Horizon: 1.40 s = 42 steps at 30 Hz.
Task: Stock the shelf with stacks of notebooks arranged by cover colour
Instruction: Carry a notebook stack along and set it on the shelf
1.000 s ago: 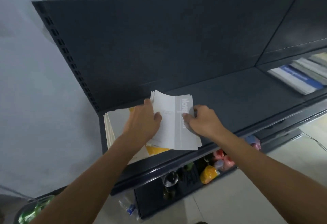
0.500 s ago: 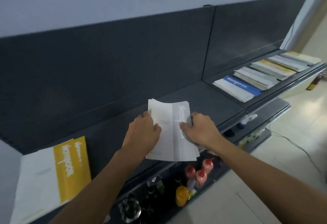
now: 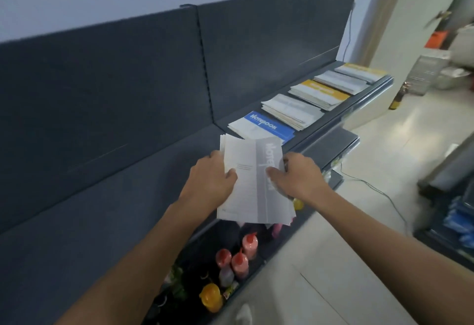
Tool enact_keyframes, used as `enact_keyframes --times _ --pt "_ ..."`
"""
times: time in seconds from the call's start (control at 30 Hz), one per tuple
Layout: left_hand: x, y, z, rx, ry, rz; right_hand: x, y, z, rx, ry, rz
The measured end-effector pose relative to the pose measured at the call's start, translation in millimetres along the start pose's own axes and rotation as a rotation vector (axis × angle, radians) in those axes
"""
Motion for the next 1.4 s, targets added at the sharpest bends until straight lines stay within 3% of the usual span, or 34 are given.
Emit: enact_keyframes --times 0.23,0.63,1.4 --pt "-54 53 73 0.019 0.053 -0.082 -47 -38 75 -0.02 0.115 0.021" --pt "-181 145 190 0.021 0.147 -0.07 -179 -101 177 -0.029 0.164 0.005" --pt "-306 279 410 -0.003 0.065 -0.024 -368 -216 376 -0.177 0.173 -0.105"
Point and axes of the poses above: each hand's wrist, its own x-axis away from the middle knuckle, its own y-axis out of the palm, z = x × y, the point moved 2 cm from there along -x, towards the middle knuckle, and after that the axes turned 7 degrees about z, right-handed, at the moved point
